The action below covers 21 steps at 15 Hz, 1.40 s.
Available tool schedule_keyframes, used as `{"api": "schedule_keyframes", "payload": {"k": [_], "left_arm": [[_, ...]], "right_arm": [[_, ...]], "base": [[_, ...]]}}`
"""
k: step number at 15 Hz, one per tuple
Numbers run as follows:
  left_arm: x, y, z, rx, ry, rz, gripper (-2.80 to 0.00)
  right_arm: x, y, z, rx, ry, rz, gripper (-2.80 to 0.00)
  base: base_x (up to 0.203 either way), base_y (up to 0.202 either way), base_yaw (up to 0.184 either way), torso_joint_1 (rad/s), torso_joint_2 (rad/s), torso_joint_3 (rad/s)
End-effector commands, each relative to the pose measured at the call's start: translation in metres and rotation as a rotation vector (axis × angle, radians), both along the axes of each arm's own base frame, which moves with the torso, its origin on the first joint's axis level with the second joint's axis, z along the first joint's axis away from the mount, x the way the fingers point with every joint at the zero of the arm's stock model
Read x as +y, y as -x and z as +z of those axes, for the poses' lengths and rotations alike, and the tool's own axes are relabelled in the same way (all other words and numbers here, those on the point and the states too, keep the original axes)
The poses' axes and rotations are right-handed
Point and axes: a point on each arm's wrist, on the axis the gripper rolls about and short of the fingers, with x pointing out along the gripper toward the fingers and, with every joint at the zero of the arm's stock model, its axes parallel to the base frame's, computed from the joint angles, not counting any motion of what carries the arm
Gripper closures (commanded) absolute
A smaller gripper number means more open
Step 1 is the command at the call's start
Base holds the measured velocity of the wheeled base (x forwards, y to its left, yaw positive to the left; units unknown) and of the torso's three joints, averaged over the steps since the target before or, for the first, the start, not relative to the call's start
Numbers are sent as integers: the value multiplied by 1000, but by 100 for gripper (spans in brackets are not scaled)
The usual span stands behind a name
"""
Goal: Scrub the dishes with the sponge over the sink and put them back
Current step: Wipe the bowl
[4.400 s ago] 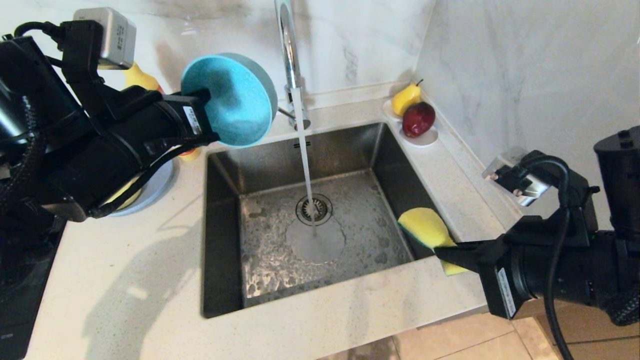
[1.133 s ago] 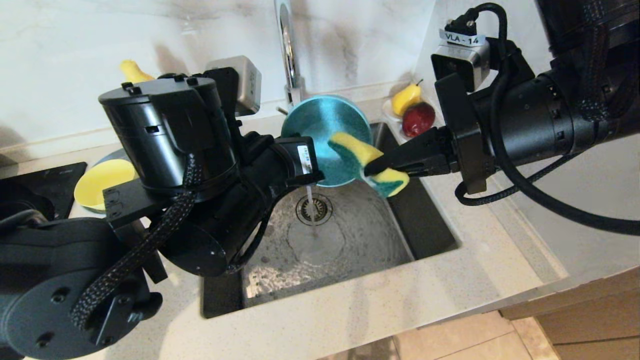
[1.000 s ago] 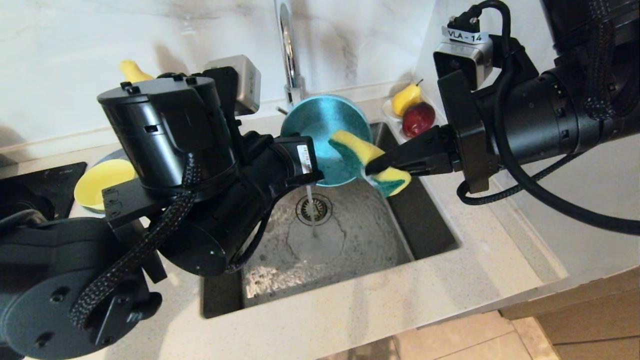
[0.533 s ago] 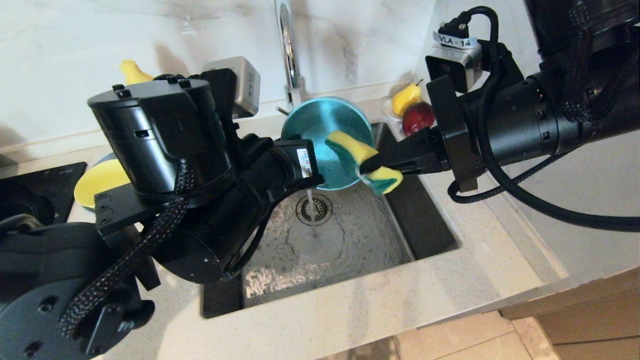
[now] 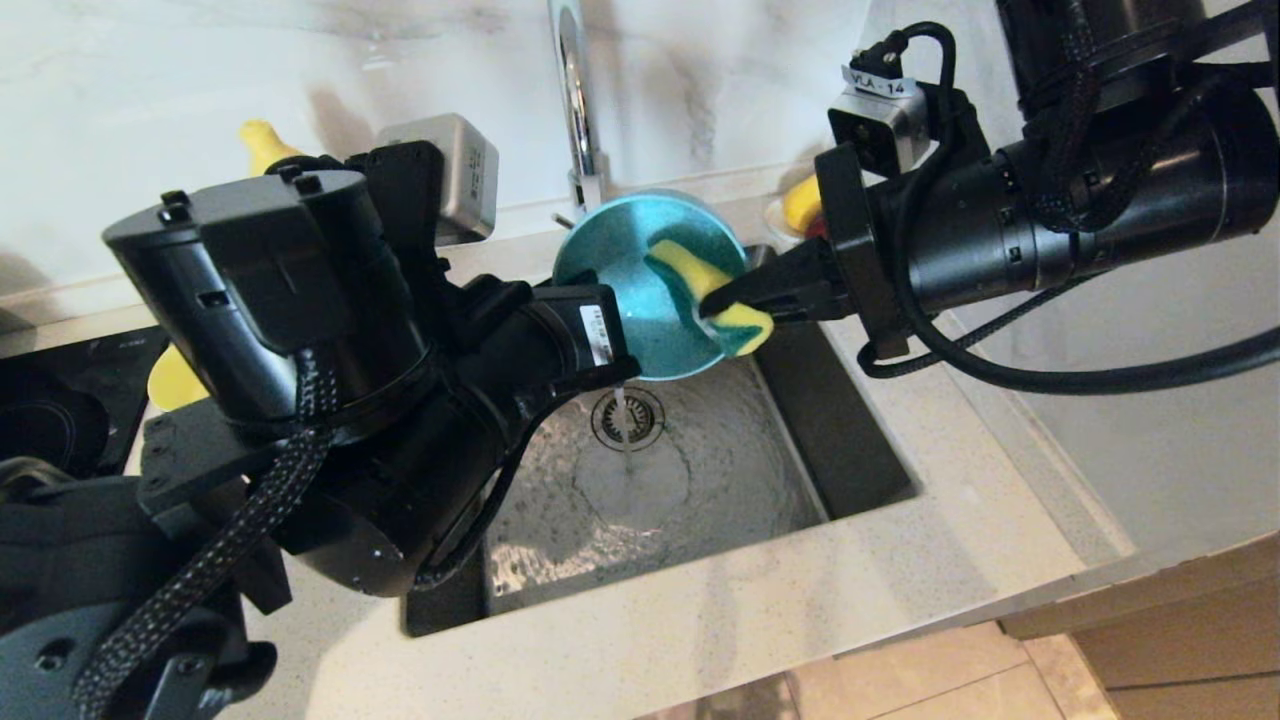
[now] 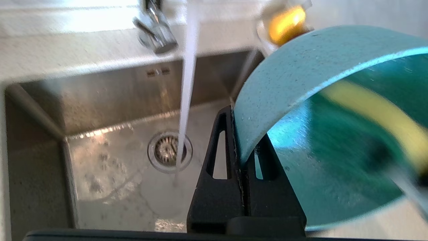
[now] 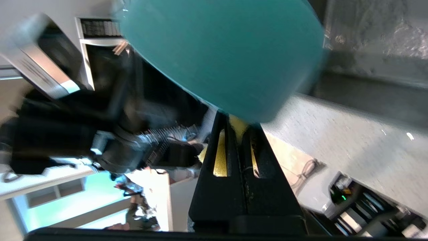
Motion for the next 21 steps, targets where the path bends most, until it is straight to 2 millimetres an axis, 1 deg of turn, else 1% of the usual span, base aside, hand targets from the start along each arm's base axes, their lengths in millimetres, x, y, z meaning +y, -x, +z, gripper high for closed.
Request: {"api": "schedule_keyframes", "payload": {"k": [1, 2, 3, 4, 5, 6, 8, 9, 11, 13, 18, 21], "left_arm": [[0, 7, -3, 3, -7, -28, 0], [0, 7, -3, 3, -7, -28, 0], [-1, 9, -5, 5, -16, -43, 0], [-4, 13, -10, 15, -36, -75, 0], [-7, 16, -13, 15, -43, -96, 0], [-7, 16, -13, 14, -44, -98, 0], [-8, 19, -17, 18, -54, -107, 0], [-8, 19, -17, 19, -54, -107, 0], [-8, 20, -19, 20, -56, -108, 0], [-9, 19, -14, -5, -33, -107, 0], [-9, 17, -14, -12, -32, -97, 0], [-5, 7, -17, -16, -60, -55, 0]], "right_arm": [[4, -7, -2, -2, -8, -5, 0], [-5, 6, 12, -36, -35, -5, 0], [-21, 25, 31, -90, -78, -5, 0], [-30, 37, 42, -125, -105, -5, 0], [-31, 39, 45, -139, -116, -5, 0], [-25, 31, 40, -129, -108, -5, 0], [2, -5, 8, -61, -52, -9, 0], [9, -14, 0, -50, -42, -12, 0], [8, -18, -2, -49, -42, -23, 0], [10, -20, -7, -32, -29, -23, 0], [11, -20, -10, -10, -19, -20, 0], [10, -16, -12, 9, -4, -12, 0]], "base": [[0, 0, 0, 0, 0, 0], [0, 0, 0, 0, 0, 0], [0, 0, 0, 0, 0, 0], [0, 0, 0, 0, 0, 0], [0, 0, 0, 0, 0, 0], [0, 0, 0, 0, 0, 0], [0, 0, 0, 0, 0, 0], [0, 0, 0, 0, 0, 0], [0, 0, 0, 0, 0, 0], [0, 0, 0, 0, 0, 0], [0, 0, 0, 0, 0, 0], [0, 0, 0, 0, 0, 0]]}}
